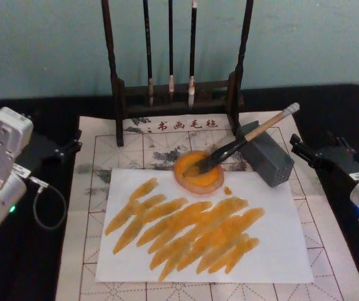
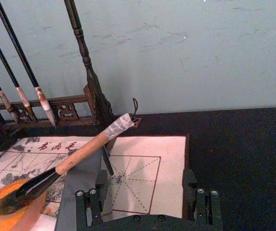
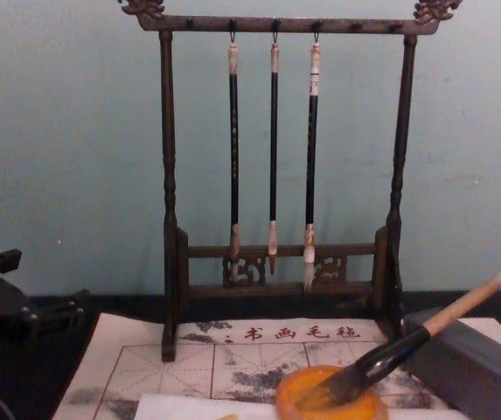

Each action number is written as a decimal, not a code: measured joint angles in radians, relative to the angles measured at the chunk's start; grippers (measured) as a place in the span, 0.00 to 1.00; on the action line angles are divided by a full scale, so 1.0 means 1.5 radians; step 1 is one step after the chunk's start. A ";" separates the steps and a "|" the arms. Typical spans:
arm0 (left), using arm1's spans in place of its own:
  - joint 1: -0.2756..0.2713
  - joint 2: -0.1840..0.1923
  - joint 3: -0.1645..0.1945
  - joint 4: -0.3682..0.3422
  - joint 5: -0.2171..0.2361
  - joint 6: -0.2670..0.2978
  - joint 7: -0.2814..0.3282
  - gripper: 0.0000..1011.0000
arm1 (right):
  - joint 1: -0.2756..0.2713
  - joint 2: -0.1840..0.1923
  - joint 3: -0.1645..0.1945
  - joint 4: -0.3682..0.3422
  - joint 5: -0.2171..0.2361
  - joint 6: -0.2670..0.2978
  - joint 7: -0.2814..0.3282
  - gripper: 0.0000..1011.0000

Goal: Pick up the brush from the inkstone, write on the paper, then place the brush back to its original position.

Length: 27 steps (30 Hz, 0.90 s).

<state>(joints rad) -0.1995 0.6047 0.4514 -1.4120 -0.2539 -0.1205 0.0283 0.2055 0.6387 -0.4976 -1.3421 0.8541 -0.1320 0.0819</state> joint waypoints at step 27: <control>0.000 0.000 0.000 0.000 0.000 0.000 0.000 0.99 | 0.000 0.001 0.000 0.000 0.000 0.000 0.000 0.99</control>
<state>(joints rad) -0.1995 0.6047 0.4514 -1.4120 -0.2539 -0.1205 0.0283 0.2055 0.6395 -0.4983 -1.3422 0.8537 -0.1320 0.0814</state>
